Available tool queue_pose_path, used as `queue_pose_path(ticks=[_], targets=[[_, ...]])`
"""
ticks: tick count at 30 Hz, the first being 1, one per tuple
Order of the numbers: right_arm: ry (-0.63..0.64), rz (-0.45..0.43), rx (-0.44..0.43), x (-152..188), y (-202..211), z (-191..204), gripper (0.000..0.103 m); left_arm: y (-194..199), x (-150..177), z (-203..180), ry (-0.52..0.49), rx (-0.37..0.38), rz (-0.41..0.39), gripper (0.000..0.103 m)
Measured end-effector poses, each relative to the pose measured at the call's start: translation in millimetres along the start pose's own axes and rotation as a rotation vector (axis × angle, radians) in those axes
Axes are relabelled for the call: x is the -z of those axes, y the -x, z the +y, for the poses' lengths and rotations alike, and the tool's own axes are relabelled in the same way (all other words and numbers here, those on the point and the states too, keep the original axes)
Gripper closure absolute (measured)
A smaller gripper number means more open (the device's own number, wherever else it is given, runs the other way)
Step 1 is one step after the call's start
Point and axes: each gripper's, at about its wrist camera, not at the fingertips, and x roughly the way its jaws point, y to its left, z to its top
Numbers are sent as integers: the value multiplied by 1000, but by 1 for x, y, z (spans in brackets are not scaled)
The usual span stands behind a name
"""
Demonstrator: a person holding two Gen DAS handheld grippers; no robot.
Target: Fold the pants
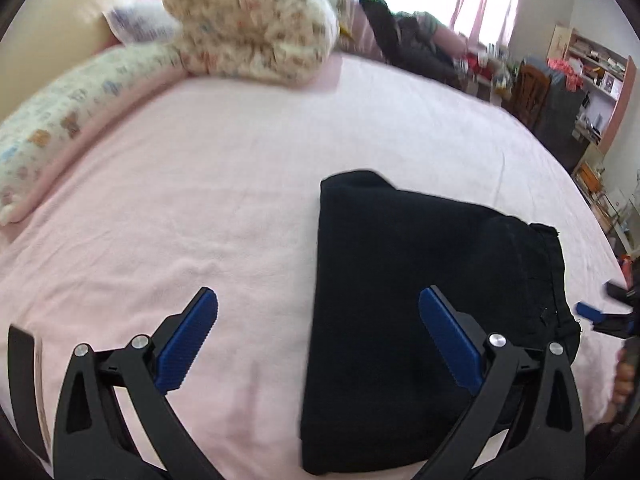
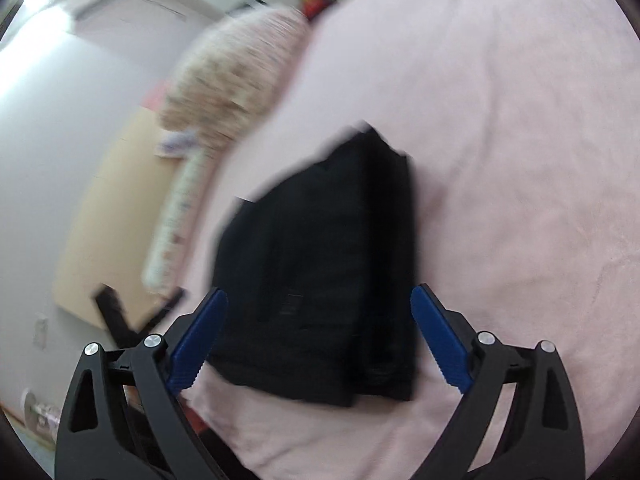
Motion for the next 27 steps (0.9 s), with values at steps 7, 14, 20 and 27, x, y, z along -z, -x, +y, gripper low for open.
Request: queue_pose_path(ticks=[7,14,20,27], targets=[[26,103,68,-12,-35,-2,8,-37,-16,9,75,96,148,2],[96,149,90,-11,-53,8,8,-68,-21,10,119,157,230,2],[171,182,22,-9,-65,23,6,-89,-23,15,204,277,309,2],[89,142,-35,-11,-67,9,8,-100,-25,-2,172,370,356,2]])
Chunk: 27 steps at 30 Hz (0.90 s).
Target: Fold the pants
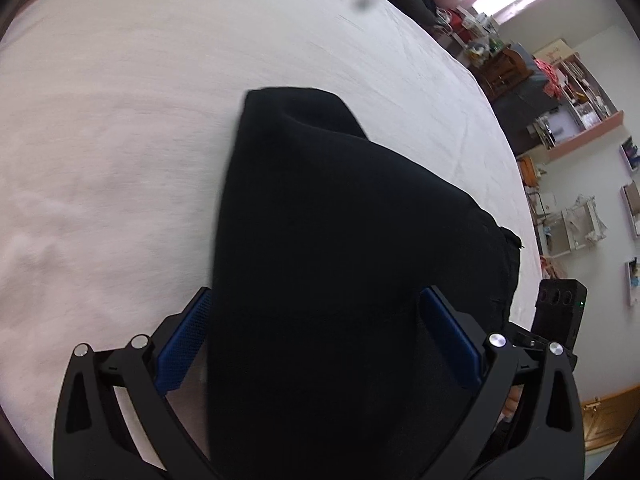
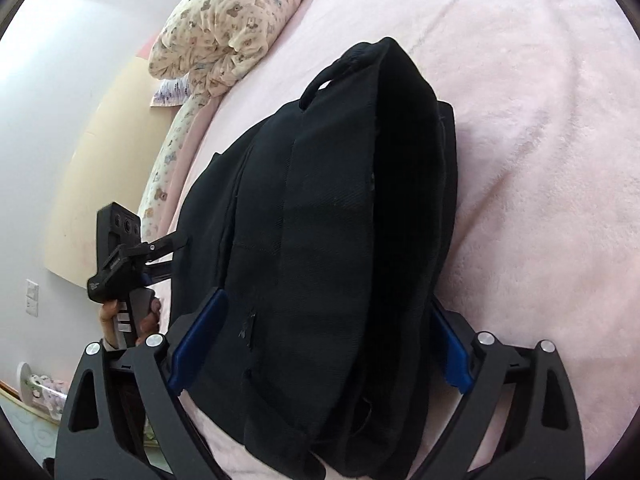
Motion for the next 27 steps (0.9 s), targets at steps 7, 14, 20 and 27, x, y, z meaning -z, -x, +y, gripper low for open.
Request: queue_pose_path(ticks=[7,14,20,27], targets=[[-50,-35,-9,3,9,-14,33,-6,-2,-13,-4,-49,2,12],[-104,-55,-80,4,12,-21,59,6,0,-2,59,-29,-18,45],[-122,-92,-117,5,13,-18,64,18,7,-5,55,-24,-65,79],[-142,-164,-227,1,26,-13,67,39,15,-23,28,-7,-143,88]])
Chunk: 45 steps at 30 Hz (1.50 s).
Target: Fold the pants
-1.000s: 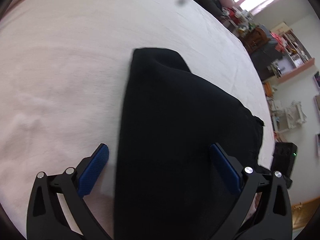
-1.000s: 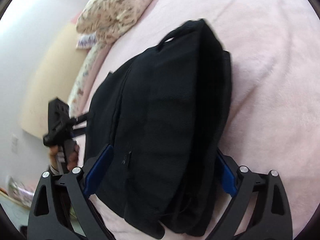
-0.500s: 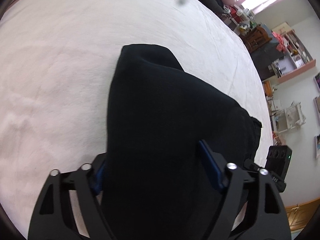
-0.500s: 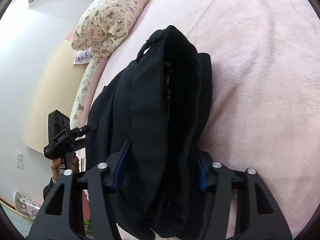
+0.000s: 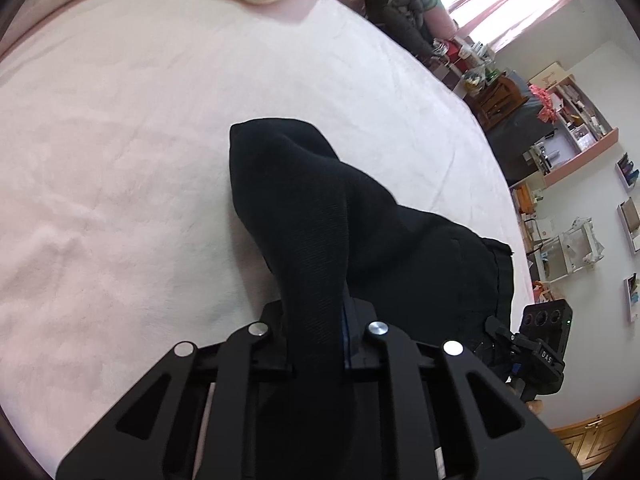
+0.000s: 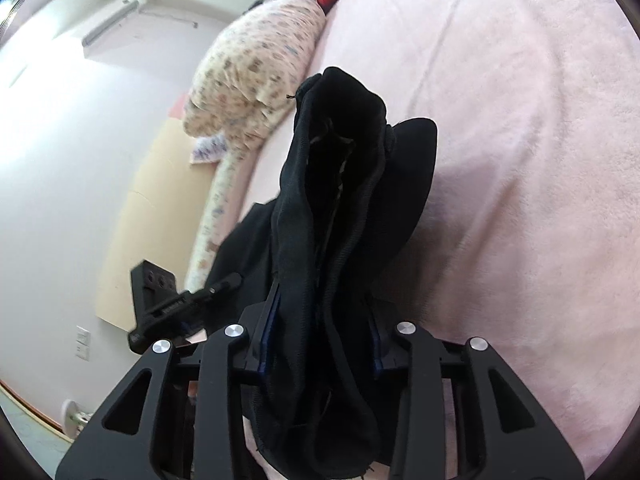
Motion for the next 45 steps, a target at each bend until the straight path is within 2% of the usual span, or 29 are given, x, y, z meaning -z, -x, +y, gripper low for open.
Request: queue_pose_path(ticks=[8,16,21,25,32,35,38,39,40,41,43,45], targets=[[-58,-54,-67,-9,14,0,68,20,1,-40,-82,14,-65,89],[-72,-254,-126,-41,80,-3,69,3,-18,-109,-176,82,-145,89],[-79,-338,-81,-62,104,-20,69,-38,-32,-141,-188,110,-157,89],[-126,-357,-51,-77,105,-42,69,-71,-39,-152,-196,114,-141,89],[-118,-375,-19,-102,99,-60,69,-108,-52,-148,-166,145,-148,89],[-125,-363,33,-109,88,-75,69,-124,-55,-138,-159,127,-134,88],[-181,-344,163,-107,77,-102,69,-149,-53,-117,-86,100,-100,80],[-207,-350,174,-105,76,-109,68,-154,-52,-110,-60,101,-106,77],[-222,-351,166,-107,75,-112,67,-159,-50,-103,-29,104,-114,71],[-222,-345,179,-108,75,-111,64,-161,-48,-100,-10,98,-120,59],[-169,-343,270,-108,73,-99,55,-160,-45,-93,42,66,-133,39],[-124,-348,342,-105,73,-92,51,-151,-44,-86,86,66,-152,34]])
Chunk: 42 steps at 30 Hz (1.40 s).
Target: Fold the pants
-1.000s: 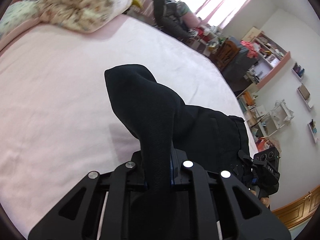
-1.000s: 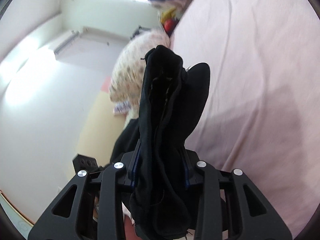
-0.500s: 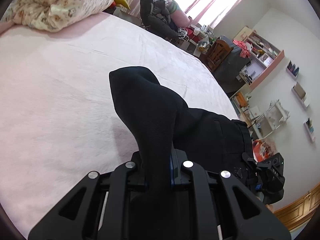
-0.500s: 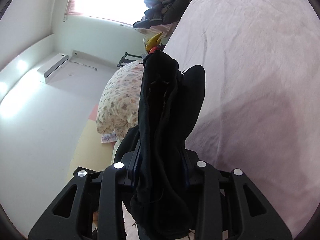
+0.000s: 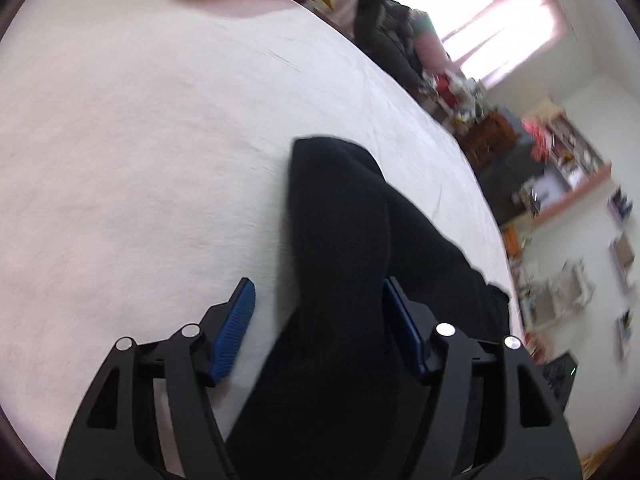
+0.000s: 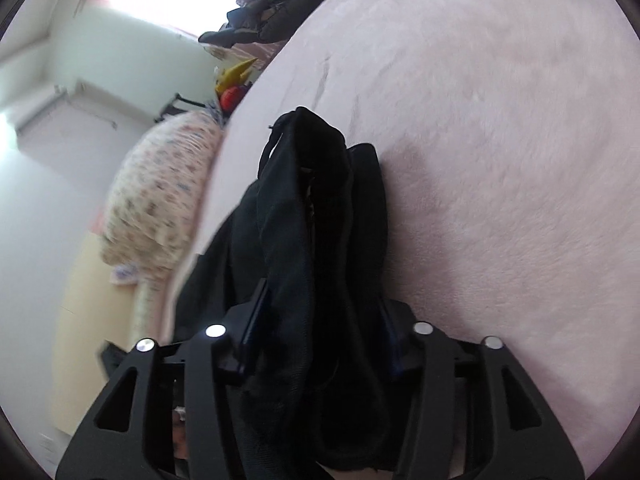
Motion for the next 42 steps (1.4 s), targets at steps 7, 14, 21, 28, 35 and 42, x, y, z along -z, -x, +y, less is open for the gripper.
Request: queue_pose_path(ticks=[7,14,21,28,35,42], targets=[[10,-190,84,6,55,8,41,75,-8,-24,-161,-101,-220,18],[424,-276,79,36,68,86,43,66,38,-99,-425,-28,-164,11],[641,-128,283,65,21,99,43,27,79,-94,-532,-184,-84,6],[710,-91,396,79,6,83,43,-1,86,-74,-509,-214,-26,2],[679,-175,347,79,30,86,42,24,93,-77,-492,-220,-109,2],[558,-459,333,82,124,101,14,109,120,-80,-586,-271,-286,2]])
